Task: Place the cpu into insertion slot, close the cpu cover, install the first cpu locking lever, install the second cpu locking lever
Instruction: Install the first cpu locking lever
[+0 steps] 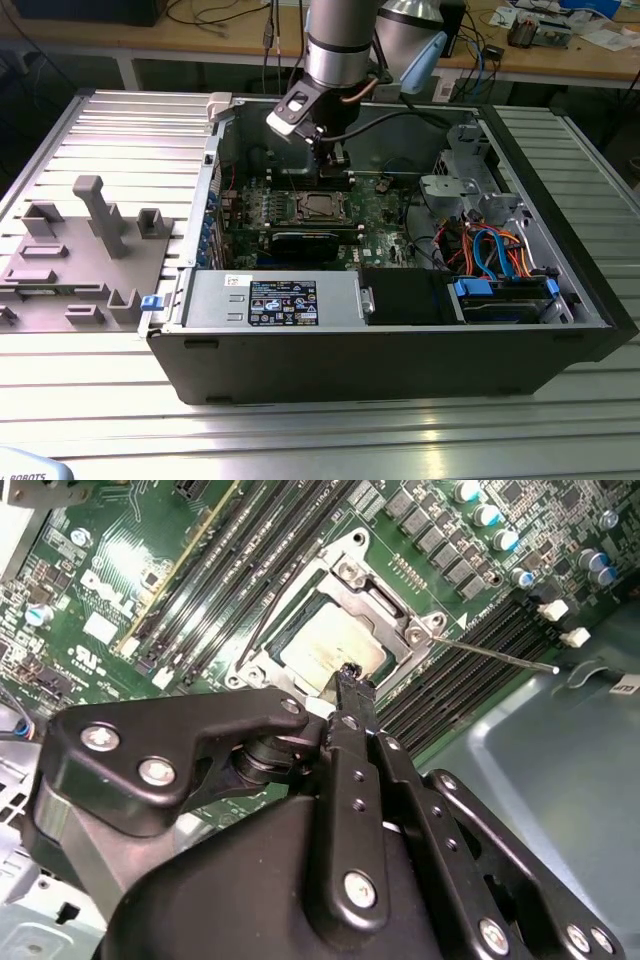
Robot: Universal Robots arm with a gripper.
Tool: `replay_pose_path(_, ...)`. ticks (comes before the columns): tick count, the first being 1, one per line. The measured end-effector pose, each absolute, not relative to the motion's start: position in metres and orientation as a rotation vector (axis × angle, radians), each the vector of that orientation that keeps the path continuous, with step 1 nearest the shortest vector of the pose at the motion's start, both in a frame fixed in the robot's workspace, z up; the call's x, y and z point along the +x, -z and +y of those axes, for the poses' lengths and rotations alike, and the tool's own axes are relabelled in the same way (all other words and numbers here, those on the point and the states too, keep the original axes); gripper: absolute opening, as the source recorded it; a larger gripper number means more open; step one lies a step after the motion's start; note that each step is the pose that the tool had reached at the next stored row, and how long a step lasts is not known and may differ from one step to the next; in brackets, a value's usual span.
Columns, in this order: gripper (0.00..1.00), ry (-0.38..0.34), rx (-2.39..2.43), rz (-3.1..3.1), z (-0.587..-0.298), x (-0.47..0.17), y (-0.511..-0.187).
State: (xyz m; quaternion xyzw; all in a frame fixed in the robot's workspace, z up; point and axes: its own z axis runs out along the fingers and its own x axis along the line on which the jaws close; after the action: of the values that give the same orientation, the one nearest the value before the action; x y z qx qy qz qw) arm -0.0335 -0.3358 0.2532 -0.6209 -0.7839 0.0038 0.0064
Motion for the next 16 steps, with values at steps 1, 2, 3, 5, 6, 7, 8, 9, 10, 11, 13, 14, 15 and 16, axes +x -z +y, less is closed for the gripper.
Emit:
replay_pose_path(1, 0.11, -0.012, -1.934, -2.459, -0.3358, -0.0335, -0.2532)
replay_pose_path(2, 0.11, -0.012, -1.928, -2.464, -0.3357, -0.0335, -0.2532)
replay_pose_path(3, 0.11, -0.012, -1.919, -2.471, -0.3357, -0.0334, -0.2532)
replay_pose_path(5, 0.11, -0.012, -1.897, -2.488, -0.3358, -0.0335, -0.2532)
replay_pose_path(6, 0.11, -0.012, -1.871, -2.508, -0.3357, -0.0334, -0.2532)
replay_pose_path(7, 0.11, -0.012, -1.855, -2.52, -0.3357, -0.0335, -0.2532)
replay_pose_path(8, 0.11, -0.013, -1.845, -2.528, -0.3357, -0.0335, -0.2532)
replay_pose_path(9, 0.11, -0.013, -1.835, -2.535, -0.3358, -0.0334, -0.2532)
replay_pose_path(10, 0.11, -0.013, -1.825, -2.542, -0.3358, -0.0335, -0.2532)
replay_pose_path(11, 0.11, -0.013, -1.815, -2.549, -0.3357, -0.0334, -0.2532)
replay_pose_path(13, 0.11, -0.013, -1.792, -2.566, -0.3357, -0.0334, -0.2532)
replay_pose_path(14, 0.11, -0.014, -1.785, -2.57, -0.3357, -0.0334, -0.2532)
replay_pose_path(15, 0.11, -0.014, -1.771, -2.58, -0.3358, -0.0334, -0.2532)
replay_pose_path(16, 0.11, -0.014, -1.764, -2.585, -0.3358, -0.0334, -0.2532)
